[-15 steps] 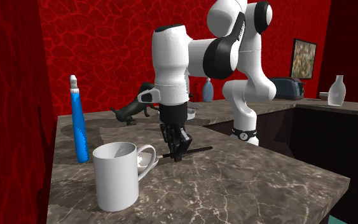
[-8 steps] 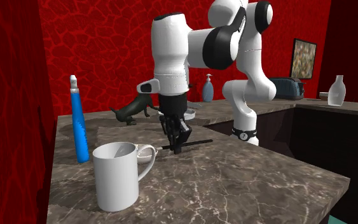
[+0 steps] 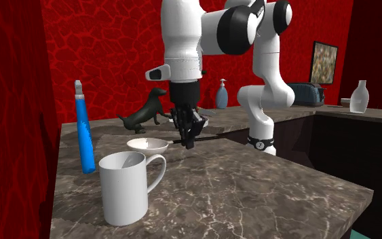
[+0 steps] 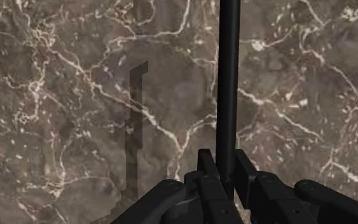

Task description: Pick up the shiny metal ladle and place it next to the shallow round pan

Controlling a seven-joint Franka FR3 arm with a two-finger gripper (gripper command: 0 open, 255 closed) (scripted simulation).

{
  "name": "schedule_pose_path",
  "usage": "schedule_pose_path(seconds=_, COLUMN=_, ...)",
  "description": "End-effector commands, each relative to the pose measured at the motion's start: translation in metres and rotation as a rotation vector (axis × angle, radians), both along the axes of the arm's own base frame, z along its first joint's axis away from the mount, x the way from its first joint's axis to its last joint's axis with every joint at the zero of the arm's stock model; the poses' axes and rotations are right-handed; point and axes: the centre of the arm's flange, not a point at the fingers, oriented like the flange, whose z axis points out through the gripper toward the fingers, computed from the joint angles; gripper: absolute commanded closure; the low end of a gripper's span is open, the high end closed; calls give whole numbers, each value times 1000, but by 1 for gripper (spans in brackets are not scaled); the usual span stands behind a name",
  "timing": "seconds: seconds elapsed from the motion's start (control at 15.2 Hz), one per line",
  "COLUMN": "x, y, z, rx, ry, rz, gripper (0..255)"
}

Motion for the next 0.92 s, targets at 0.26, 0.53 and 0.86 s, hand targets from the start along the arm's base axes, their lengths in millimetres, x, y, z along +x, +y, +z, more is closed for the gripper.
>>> schedule_pose_path(seconds=0.26, x=0, y=0, z=32, rx=0, ry=0, rz=0, gripper=255)
schedule_pose_path(seconds=0.53, x=-24, y=-11, z=42, rx=0, ry=0, rz=0, gripper=255)
schedule_pose_path(seconds=0.86, x=-83, y=-40, z=42, rx=0, ry=0, rz=0, gripper=255)
